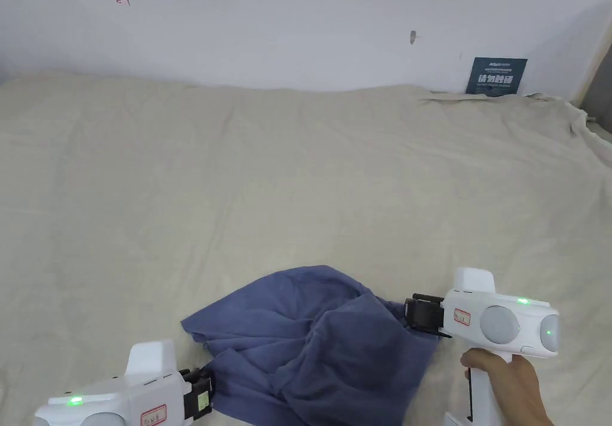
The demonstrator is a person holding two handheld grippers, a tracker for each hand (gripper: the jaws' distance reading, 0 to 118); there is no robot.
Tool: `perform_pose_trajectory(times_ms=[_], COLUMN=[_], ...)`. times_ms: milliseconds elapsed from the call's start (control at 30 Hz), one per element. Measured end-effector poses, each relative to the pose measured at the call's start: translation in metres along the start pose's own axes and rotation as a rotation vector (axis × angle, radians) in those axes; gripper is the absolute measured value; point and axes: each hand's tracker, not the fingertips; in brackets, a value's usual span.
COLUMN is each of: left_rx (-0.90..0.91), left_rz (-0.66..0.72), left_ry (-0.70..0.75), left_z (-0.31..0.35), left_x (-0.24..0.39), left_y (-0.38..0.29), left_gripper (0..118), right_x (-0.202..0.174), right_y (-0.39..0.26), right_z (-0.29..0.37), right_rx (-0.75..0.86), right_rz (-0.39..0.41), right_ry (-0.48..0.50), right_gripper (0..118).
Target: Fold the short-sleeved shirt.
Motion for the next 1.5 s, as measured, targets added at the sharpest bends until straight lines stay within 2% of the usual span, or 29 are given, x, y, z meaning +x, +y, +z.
perform_pose_trajectory(times_ms=[100,200,233,267,300,333,433,567,667,733,1067,1267,1500], left_rx=[-0.007,-0.013,-0.015,-0.016,-0.017,-0.017,-0.012,0.005,0.043,0.075,0.291,0.411,0.489], left_rz=[-0.008,-0.017,-0.018,-0.019,-0.02,-0.022,-0.025,-0.03,-0.019,-0.01,-0.001,-0.02,0.069], left_ry=[0.001,0.006,0.007,0.008,0.008,0.009,0.007,-0.001,-0.019,-0.03,-0.004,0.046,0.032], left_z=[-0.003,-0.005,-0.005,-0.006,-0.007,-0.007,-0.005,-0.001,0.005,0.012,0.065,0.1,0.133], left_x=[-0.001,-0.001,-0.001,-0.001,-0.001,-0.001,0.0,0.003,0.005,0.006,-0.004,-0.004,-0.008], left_y=[0.0,-0.001,-0.001,-0.001,-0.001,-0.001,-0.001,0.0,0.006,0.016,0.117,0.196,0.27], left_gripper=[1,1,1,1,1,1,1,1,1,1,1,1,1], right_x=[-0.007,-0.012,-0.016,-0.019,-0.02,-0.02,-0.021,-0.021,-0.017,-0.017,0.013,0.015,0.016], right_y=[0.0,-0.003,-0.007,-0.009,-0.01,-0.013,-0.016,-0.013,-0.003,0.004,0.063,0.111,0.167], right_z=[-0.012,-0.017,-0.014,-0.013,-0.014,-0.015,-0.006,0.023,0.047,0.071,0.164,0.217,0.254], right_rx=[-0.05,-0.092,-0.097,-0.1,-0.108,-0.118,-0.114,-0.005,0.075,0.141,0.345,0.465,0.551], right_rz=[-0.051,-0.054,-0.052,-0.048,-0.037,-0.019,0.01,0.042,0.127,0.154,0.073,0.088,0.086], right_ry=[-0.049,-0.052,-0.059,-0.068,-0.069,-0.057,-0.039,-0.018,-0.027,-0.025,0.065,0.057,-0.007], right_gripper=[95,92,78,52,22,7,6,5,5,5,5,5,5])
